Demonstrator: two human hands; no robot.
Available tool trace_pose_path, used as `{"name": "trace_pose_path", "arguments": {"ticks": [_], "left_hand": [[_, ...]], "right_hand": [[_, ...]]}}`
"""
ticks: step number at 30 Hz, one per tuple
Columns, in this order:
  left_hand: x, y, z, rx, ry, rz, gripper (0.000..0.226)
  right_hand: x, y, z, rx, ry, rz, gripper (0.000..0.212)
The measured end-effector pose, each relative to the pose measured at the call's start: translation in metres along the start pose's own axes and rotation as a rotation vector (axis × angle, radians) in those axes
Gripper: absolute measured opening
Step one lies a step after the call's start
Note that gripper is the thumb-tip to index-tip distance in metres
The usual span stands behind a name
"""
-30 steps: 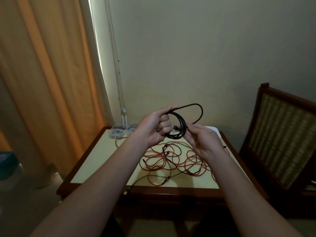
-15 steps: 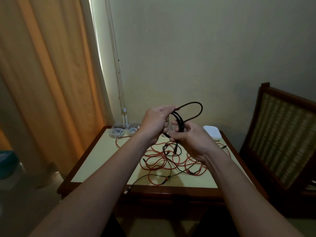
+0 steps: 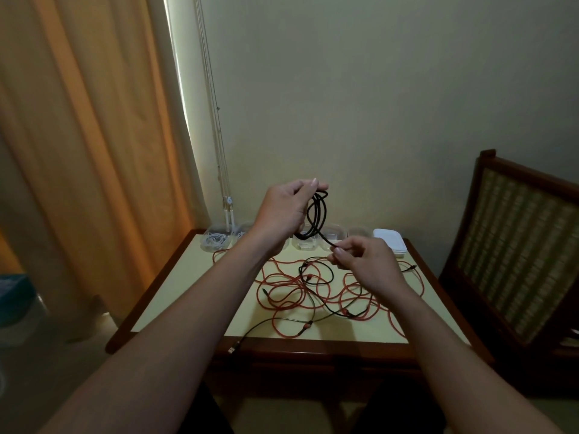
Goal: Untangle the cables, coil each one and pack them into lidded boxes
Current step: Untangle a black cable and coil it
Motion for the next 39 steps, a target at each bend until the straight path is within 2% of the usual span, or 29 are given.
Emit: {"name": "trace_pose_path", "arguments": {"ticks": [3,11,20,22,26,29,34,39], "left_hand": [[0.002,-0.002,0.007,-0.036,-0.009,-0.019,0.026],[0.002,-0.008,0.006,-0.057,0.032,-0.082,0.026],[0.004,-0.011,-0.012,-0.497,0.208,-0.035,0.017],[0.004,-0.013,-0.014,-0.606,0.247,-0.023,0.016],[0.002,-0.016,-0.020,-0.790,0.309,0.016,0.010],[0.001,-0.019,-0.023,-0.870,0.334,0.036,0.006],[0.002,-0.027,-0.027,-0.946,0.356,0.037,0.012],[0.001,-0.027,-0.027,-1.022,0.367,0.027,0.012]], "right_hand": [[0.006,0.006,0.026,-0.114,-0.059,0.092,0.008],[0.005,0.018,0.070,-0.269,-0.126,0.205,0.007],[0.002,0.014,0.060,-0.430,-0.022,0.249,0.008],[0.002,0.011,0.057,-0.292,-0.081,0.244,0.008],[0.000,-0.006,0.041,0.561,-0.236,0.160,0.010],[-0.003,-0.017,0.019,1.035,-0.284,0.082,0.016],[-0.003,-0.024,-0.010,1.387,-0.258,0.027,0.021],[-0.005,-0.021,-0.022,1.456,-0.206,-0.016,0.020]]}}
Point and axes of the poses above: each hand's wrist, its own x-axis towards the middle knuckle, its own y-axis out of the back of the hand, z = x × y, the point moved 5 cm from there along x, towards the middle knuckle, and after that the axes turned 7 degrees about -z, right-handed, at the moved point
